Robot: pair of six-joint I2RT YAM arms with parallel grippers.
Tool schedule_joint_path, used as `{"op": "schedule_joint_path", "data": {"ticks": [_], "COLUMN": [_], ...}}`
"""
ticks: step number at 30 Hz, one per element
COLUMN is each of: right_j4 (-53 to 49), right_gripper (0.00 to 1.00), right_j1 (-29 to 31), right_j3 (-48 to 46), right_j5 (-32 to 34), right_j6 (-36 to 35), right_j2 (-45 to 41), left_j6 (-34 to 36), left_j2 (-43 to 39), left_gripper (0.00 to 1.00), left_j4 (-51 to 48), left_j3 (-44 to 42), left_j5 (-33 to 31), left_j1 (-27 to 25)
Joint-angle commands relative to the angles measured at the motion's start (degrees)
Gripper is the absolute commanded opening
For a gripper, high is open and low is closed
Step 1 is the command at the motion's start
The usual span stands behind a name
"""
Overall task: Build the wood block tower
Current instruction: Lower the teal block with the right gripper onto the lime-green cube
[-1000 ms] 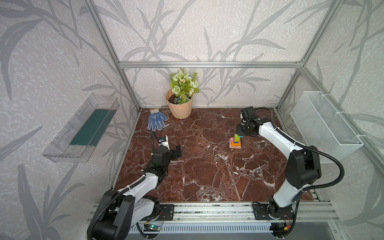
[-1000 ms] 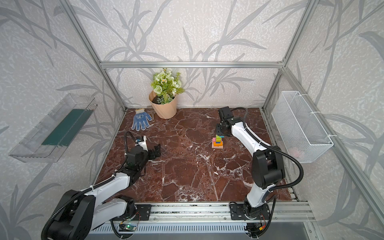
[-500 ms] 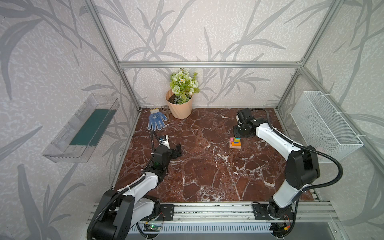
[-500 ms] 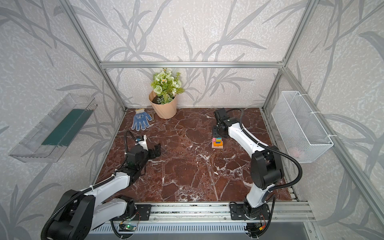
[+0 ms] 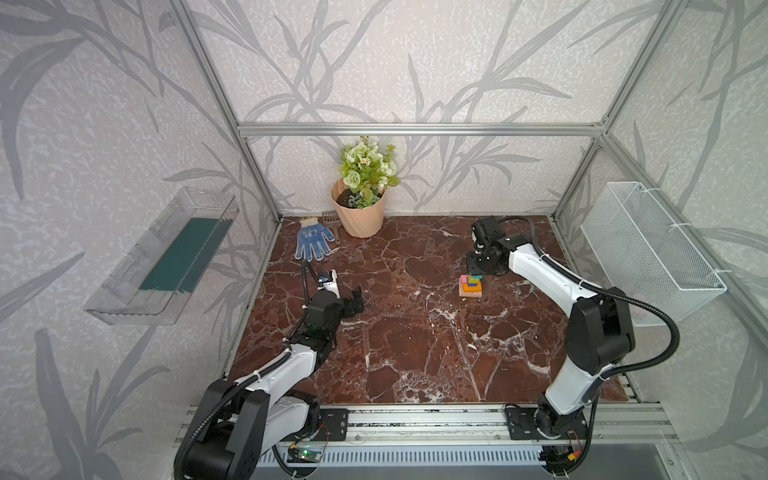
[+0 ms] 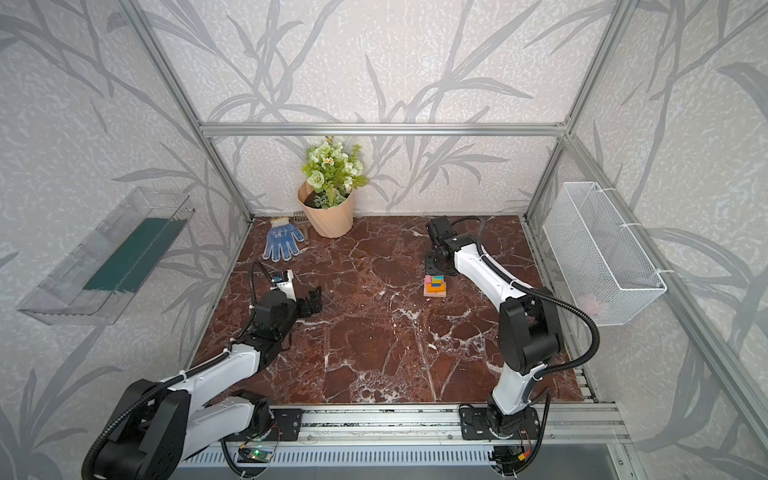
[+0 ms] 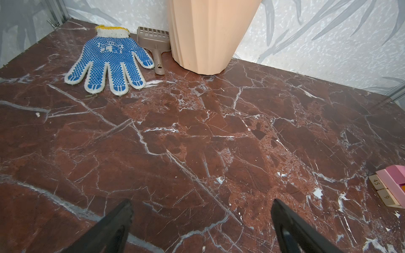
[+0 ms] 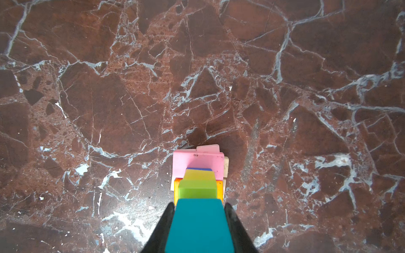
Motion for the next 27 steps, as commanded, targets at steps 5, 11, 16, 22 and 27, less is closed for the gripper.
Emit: {"op": "schedule_joint_path", "data": {"ticks": [5, 11, 16, 22, 27], "right_j4": [-1.5, -1.59, -1.74, -1.92, -2.09], "right_gripper": [0.07, 0.07, 0.08, 0.08, 0.08], "right_j1": [0.36, 0.41, 0.41, 0.41, 0.48], "right_j3": [1.7, 1.99, 2.33, 2.69, 3.12], "right_j5": [0.75, 0.75, 0.66, 0.46, 0.57], "right_j6": [-0.42, -0.46, -0.37, -0.29, -0.21], "right_j2": [0.78, 1.15, 1.38, 1.58, 2.09], "left_j6": [0.51, 0.59, 0.59, 0.6, 0.6], "left_j2": [0.24, 0.21, 0.22, 0.16, 0.18], "left_gripper": [1.0, 0.99, 0.99, 0.99, 0.99], "left_j4": [-0.62, -0.64, -0.64, -0.6, -0.53], "left_j3": [1.3, 1.31, 1.27, 1.32, 1.35], "left_j5": [0.1, 0.1, 0.08, 0.1, 0.08], "left_j1": [-0.2, -0.25, -0.3, -0.25, -0.29]}}
